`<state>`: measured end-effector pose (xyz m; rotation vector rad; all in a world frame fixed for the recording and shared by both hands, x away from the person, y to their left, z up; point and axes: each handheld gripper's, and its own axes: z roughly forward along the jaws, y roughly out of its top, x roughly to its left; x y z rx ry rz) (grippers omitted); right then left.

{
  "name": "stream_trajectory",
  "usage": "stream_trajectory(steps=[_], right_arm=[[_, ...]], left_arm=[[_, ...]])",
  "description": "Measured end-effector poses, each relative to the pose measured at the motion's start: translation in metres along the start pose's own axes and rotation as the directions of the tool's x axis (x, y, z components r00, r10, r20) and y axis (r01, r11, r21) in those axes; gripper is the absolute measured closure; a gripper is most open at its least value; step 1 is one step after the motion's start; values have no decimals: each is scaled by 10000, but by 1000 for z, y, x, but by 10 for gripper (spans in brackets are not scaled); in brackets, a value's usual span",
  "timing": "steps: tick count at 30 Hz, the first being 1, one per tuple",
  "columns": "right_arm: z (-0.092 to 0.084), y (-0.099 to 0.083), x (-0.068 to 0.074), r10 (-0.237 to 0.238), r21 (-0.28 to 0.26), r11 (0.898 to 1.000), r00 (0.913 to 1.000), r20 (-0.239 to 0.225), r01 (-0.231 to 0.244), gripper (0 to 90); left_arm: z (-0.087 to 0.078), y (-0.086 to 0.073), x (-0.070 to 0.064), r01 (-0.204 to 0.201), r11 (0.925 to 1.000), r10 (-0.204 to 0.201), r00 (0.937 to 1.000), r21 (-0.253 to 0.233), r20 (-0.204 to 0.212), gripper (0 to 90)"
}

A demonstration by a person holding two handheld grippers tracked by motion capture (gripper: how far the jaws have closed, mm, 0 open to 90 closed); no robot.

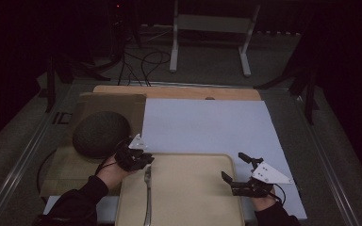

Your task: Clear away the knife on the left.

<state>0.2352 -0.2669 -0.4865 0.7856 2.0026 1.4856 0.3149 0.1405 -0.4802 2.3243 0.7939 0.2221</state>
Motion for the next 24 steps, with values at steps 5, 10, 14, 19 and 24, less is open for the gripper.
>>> stream_trajectory(steps=[5, 10, 14, 19, 24], right_arm=[[0, 0, 0, 19, -3, 10000, 10000, 9, -19, 96], [0, 0, 0, 4, 0, 10000, 10000, 1, -4, 96], [0, 0, 0, 38, 29, 10000, 10000, 2, -38, 96], [0, 0, 0, 11, 30, 10000, 10000, 4, -11, 97], [0, 0, 0, 10, 12, 10000, 10000, 13, -10, 97]], left_arm=[[-15, -5, 9, 370, 9967, -360, 9992, -726, 158, 701], [-26, -13, 15, 496, 9920, -456, 9983, -1163, 368, 575], [-32, -19, 16, 525, 9899, -464, 9977, -1318, 490, 400], [-41, -27, 18, 450, 9864, -340, 9969, -1580, 713, 200], [-49, -37, 23, 482, 9794, -297, 9949, -1961, 960, 51]])
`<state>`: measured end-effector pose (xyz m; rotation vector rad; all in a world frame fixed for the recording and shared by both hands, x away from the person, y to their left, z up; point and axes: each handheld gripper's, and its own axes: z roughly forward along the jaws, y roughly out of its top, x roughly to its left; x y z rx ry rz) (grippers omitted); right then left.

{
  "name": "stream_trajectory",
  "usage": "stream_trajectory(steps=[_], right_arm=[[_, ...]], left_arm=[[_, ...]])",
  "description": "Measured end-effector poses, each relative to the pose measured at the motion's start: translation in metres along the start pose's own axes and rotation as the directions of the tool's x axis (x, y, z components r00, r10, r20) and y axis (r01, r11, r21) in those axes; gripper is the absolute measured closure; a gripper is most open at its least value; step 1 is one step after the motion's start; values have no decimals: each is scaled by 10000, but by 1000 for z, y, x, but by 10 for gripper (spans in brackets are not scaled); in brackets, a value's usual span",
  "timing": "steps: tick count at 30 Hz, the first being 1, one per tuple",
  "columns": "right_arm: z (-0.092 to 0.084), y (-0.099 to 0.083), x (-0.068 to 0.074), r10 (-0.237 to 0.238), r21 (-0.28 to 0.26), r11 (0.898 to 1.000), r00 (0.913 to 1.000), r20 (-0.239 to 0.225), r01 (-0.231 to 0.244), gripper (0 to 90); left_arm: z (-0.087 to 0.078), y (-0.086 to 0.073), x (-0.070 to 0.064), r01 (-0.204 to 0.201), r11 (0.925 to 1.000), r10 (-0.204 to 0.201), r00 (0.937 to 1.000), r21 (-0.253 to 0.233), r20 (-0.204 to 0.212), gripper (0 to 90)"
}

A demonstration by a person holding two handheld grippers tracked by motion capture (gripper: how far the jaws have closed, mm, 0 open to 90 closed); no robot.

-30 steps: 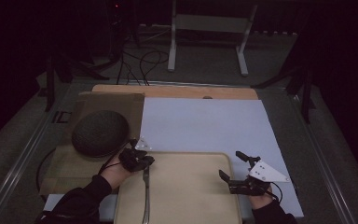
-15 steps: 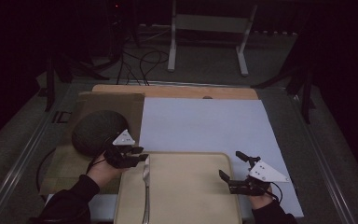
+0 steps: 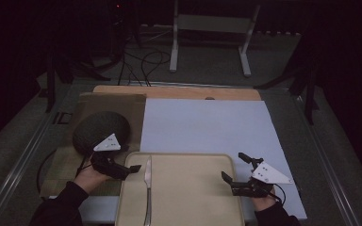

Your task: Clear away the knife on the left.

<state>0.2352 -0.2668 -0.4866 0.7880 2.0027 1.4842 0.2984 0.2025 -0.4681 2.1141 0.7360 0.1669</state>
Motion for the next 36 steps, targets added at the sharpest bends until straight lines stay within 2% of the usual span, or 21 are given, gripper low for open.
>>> stream_trajectory(steps=[1, 2, 3, 5, 9, 10, 14, 19, 25, 27, 31, 36], right_arm=[[0, 0, 0, 0, 0, 10000, 10000, 0, 0, 97], [0, 0, 0, -3, 7, 10000, 10000, -14, 3, 97], [0, 0, 0, 14, 24, 10000, 10000, -15, -14, 96], [0, 0, 0, -5, 10, 10000, 10000, -15, 5, 96], [0, 0, 0, 25, 15, 10000, 10000, -4, -25, 97], [0, 0, 0, 31, 15, 10000, 10000, -7, -31, 96], [0, 0, 0, 13, 17, 10000, 10000, -11, -13, 96], [0, 0, 1, 13, 33, 10000, 10000, -20, -13, 96], [0, 0, 1, 35, 72, 10000, 10000, 5, -35, 96], [0, 0, 1, 17, 77, 10000, 10000, -2, -17, 96], [1, 0, 1, 13, 94, 10000, 10000, 12, -13, 96], [0, 0, 1, -4, 81, 10000, 10000, 15, 3, 96]], left_arm=[[-2, -2, 1, -50, 10000, 50, 9999, -36, -89, 51], [-4, -5, 3, 16, 9998, -17, 10000, -179, -11, 6], [-6, -6, 4, 80, 9997, -79, 9999, -209, 66, 0], [-10, -9, 6, 6, 9996, -10, 9999, -280, -157, 0], [-18, -16, 10, 158, 9982, -168, 9997, -585, -180, 0], [-19, -19, 11, 154, 9973, -175, 9994, -715, -293, 0], [-26, -26, 13, 113, 9941, -148, 9994, -1081, -316, 0], [-37, -36, 17, 367, 9866, -404, 9990, -1590, -200, 0], [-51, -53, 25, 588, 9722, -743, 9954, -2268, -602, 0], [-54, -59, 27, 639, 9719, -837, 9934, -2264, -787, 0], [-60, -72, 30, 807, 9665, -1097, 9881, -2436, -1080, 0], [-63, -81, 31, 912, 9644, -1249, 9844, -2482, -1239, 0]])
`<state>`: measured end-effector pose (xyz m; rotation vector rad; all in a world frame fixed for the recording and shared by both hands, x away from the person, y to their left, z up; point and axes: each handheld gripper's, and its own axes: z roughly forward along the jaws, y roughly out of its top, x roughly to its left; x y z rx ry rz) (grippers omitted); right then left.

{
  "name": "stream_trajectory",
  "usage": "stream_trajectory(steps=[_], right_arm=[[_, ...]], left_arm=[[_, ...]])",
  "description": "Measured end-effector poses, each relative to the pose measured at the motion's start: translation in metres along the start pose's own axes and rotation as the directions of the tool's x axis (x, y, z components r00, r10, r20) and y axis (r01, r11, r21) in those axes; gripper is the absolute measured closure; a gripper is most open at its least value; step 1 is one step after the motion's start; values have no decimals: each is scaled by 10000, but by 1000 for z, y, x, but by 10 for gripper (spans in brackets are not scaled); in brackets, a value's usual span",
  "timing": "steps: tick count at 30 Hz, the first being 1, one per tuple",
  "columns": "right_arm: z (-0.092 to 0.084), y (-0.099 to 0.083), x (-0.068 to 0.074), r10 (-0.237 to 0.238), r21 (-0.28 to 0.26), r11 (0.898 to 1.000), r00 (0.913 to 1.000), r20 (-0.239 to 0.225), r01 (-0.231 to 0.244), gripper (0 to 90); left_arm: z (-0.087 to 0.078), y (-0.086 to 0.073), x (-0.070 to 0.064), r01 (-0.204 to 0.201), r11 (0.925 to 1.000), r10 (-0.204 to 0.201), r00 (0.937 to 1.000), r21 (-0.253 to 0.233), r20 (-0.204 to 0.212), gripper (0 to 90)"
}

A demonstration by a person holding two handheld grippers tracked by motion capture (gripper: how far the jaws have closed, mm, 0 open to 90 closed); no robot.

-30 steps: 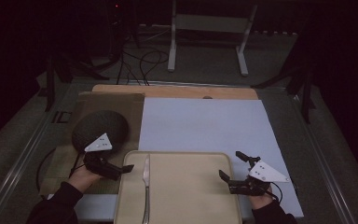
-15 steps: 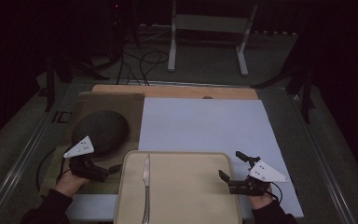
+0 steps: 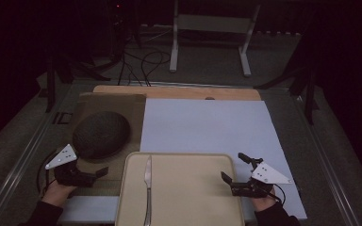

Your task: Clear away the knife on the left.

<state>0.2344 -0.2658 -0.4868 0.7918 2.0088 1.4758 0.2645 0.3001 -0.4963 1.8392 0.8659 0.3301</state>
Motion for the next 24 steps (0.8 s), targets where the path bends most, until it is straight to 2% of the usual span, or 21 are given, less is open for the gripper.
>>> stream_trajectory(steps=[3, 6, 11, 24], right_arm=[[-1, 0, 0, 11, 1, 10000, 10000, -6, -11, 96], [-1, 0, -1, -29, -24, 10000, 10000, 11, 29, 97], [-3, -1, -1, 1, -15, 10000, 10000, 31, -1, 96], [-3, -1, 0, -35, 42, 10000, 10000, 8, 35, 96]], left_arm=[[-3, -5, 1, 113, 9998, -114, 9999, -148, -95, 0], [-8, -9, 0, 30, 10000, -32, 9995, -60, -323, 0], [-12, -18, 3, 211, 9996, -219, 9986, -172, -483, 0], [-6, -22, 4, 381, 9992, -384, 9988, -93, -315, 0]])
